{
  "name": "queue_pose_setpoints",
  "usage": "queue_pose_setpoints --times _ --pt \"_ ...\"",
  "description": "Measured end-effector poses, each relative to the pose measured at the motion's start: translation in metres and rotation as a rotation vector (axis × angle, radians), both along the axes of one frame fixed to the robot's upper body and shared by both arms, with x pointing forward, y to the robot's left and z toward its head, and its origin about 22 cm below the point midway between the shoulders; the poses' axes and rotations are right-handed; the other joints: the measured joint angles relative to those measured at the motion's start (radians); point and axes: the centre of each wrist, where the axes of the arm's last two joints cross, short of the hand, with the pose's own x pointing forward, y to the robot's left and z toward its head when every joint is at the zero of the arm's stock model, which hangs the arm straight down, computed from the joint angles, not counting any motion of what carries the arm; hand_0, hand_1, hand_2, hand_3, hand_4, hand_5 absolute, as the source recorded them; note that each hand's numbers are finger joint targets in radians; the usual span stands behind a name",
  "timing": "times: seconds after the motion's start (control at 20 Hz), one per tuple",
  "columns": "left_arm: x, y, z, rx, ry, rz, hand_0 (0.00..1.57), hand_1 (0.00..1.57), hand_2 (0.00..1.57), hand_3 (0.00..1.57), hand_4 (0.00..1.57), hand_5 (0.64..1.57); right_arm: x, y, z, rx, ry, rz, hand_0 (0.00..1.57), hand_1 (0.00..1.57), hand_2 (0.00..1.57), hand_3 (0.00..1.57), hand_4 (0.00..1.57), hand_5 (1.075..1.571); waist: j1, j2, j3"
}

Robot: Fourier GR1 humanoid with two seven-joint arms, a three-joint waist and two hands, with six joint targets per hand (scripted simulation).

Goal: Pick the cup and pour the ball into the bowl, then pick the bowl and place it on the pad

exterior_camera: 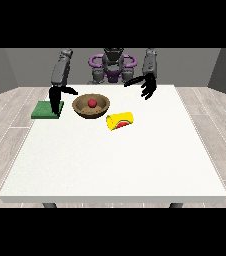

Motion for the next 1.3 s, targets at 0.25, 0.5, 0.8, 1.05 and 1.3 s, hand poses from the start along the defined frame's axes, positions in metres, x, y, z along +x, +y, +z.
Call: queue_pose_setpoints --times 0.25,0.5,0.8,1.05,1.3 --pt "-0.002 -0.004 -0.001 -0.030 0.022 -0.013 0.00 0.00 0.00 0.00 0.00 1.546 -0.007 0.015 -0.023 0.006 0.035 0.013 0.00 0.00 0.00 0.00 0.19 1.549 -0.007 -0.022 0.0010" --pt "-0.007 -0.014 0.011 -0.028 -0.021 -0.056 0.00 0.00 0.00 0.00 0.00 1.555 -0.015 0.002 -0.035 0.037 0.013 -0.014 0.00 0.00 0.00 0.00 0.23 1.545 0.030 0.011 -0.0061" --pt "-0.007 -0.020 0.040 -0.014 -0.066 -0.109 0.00 0.00 0.00 0.00 0.00 1.558 -0.025 -0.011 -0.040 0.044 -0.040 -0.061 0.00 0.00 0.00 0.00 0.19 1.528 0.071 0.037 -0.0338" --pt "-0.007 -0.021 0.045 -0.004 -0.064 -0.128 0.00 0.00 0.00 0.00 0.00 1.562 -0.028 -0.013 -0.042 0.049 -0.026 -0.106 0.00 0.00 0.00 0.00 0.23 1.532 0.092 0.034 -0.0368" --pt "-0.007 -0.006 0.029 -0.007 -0.007 -0.107 0.00 0.00 0.00 0.00 0.00 1.563 -0.010 0.022 -0.037 0.111 0.047 -0.070 0.00 0.00 0.00 0.00 0.37 1.551 0.096 -0.007 -0.0104"
